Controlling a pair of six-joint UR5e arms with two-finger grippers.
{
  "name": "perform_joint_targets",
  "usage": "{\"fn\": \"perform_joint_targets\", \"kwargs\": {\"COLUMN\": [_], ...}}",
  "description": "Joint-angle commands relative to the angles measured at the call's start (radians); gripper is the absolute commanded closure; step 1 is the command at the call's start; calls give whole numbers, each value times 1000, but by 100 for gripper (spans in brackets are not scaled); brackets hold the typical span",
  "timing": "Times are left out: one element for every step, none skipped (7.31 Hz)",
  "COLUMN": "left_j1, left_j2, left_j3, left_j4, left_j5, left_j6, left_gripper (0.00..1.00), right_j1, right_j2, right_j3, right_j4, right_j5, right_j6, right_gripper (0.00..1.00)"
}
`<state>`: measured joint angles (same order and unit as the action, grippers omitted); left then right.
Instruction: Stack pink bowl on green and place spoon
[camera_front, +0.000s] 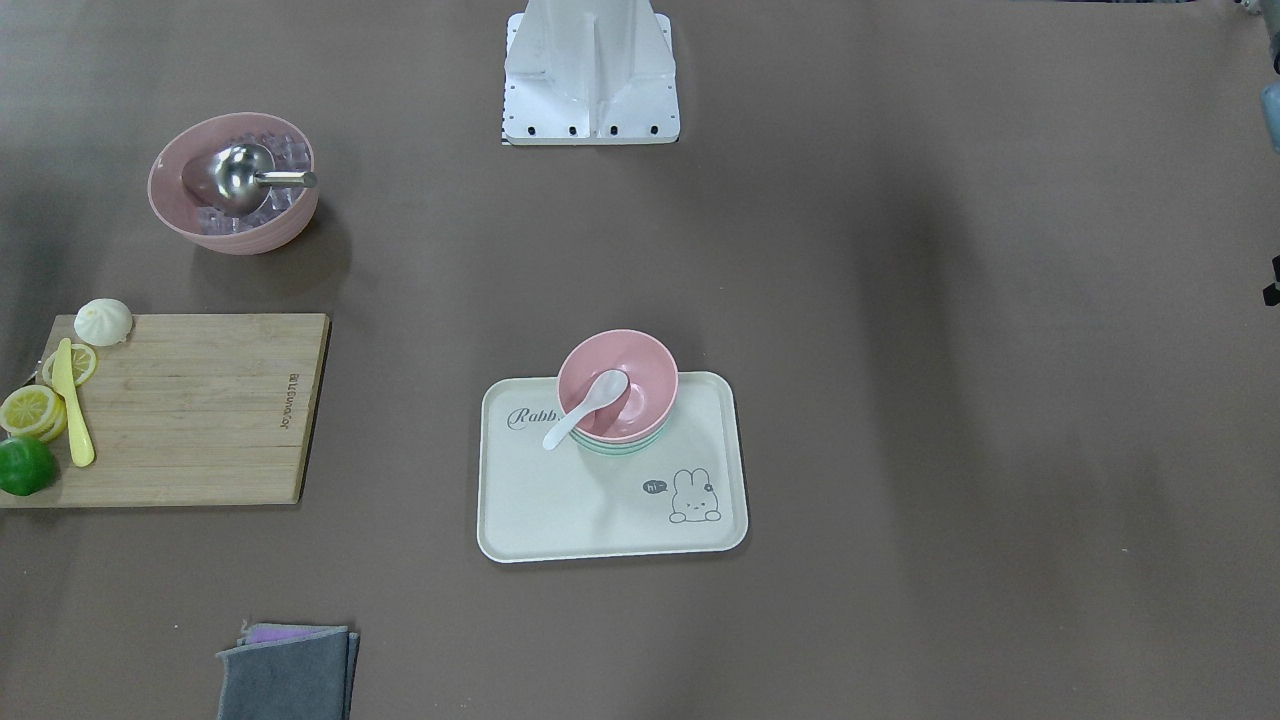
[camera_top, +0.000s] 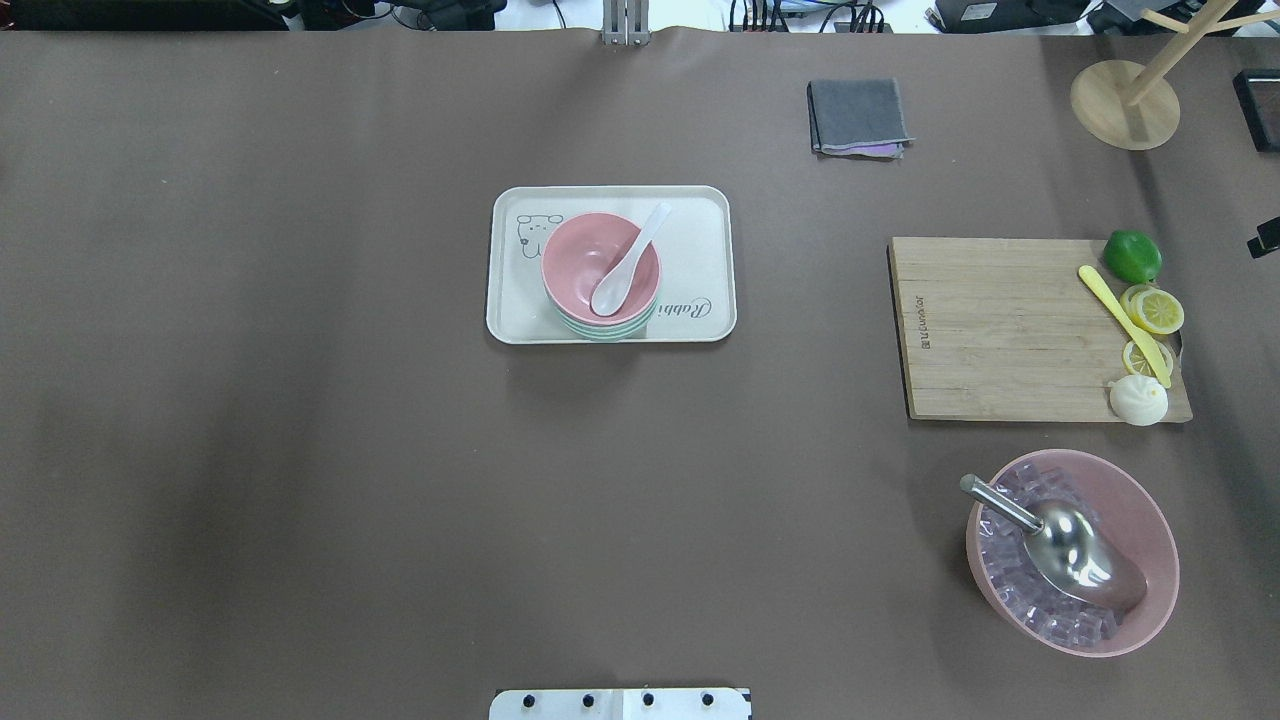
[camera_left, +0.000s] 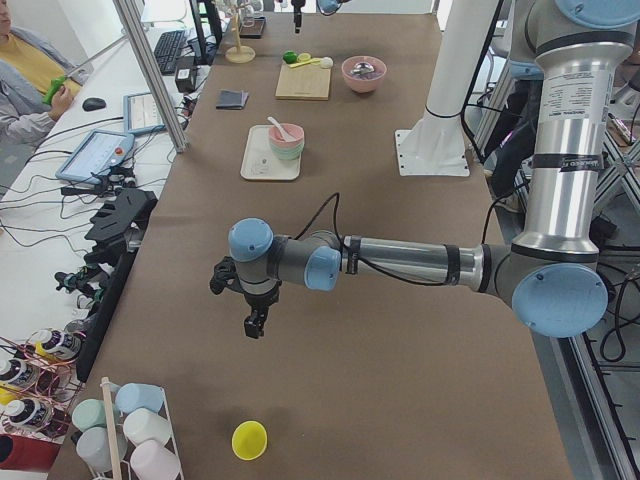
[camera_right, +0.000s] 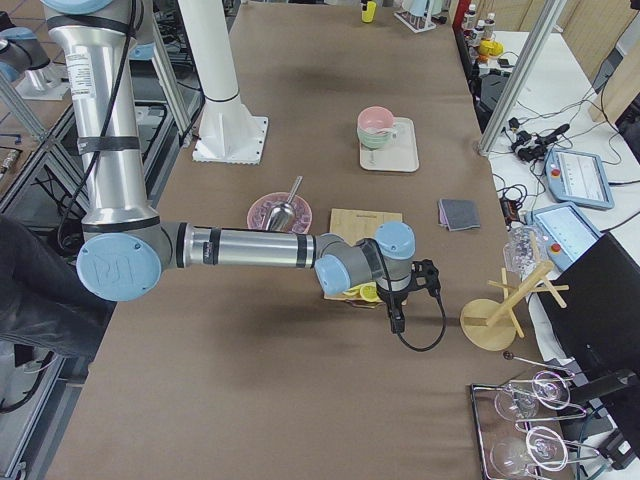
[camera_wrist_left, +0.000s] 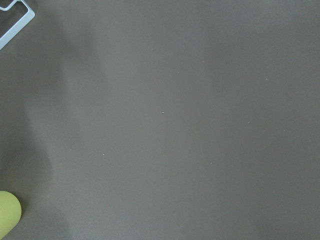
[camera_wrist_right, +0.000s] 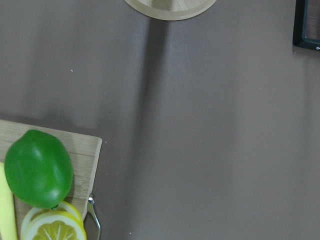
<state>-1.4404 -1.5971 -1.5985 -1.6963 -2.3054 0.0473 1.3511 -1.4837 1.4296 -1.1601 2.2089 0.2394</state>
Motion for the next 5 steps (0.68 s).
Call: {"fn": "perform_joint_targets", "kwargs": {"left_j1": [2,2,2,2,2], "left_j2": [0,0,0,-4,-7], "left_j3": [0,12,6,6,5], "left_j4": [1,-2,-2,-2,0], "left_j5": [1,-8,-8,-8,-8], "left_j6": [0,0,0,0,0], "left_gripper": [2,2,2,2,2], "right_j1": [12,20,45,78,91], "right_j2": [2,6,38,71,127], "right_j3": [6,5,6,8,9], "right_j4": [-3,-33,-97,-181,-295], "right_j5": [11,11,11,12,12], "right_j6": [-5,-6,-26,-126,-164], "right_gripper": [0,0,0,0,0]}}
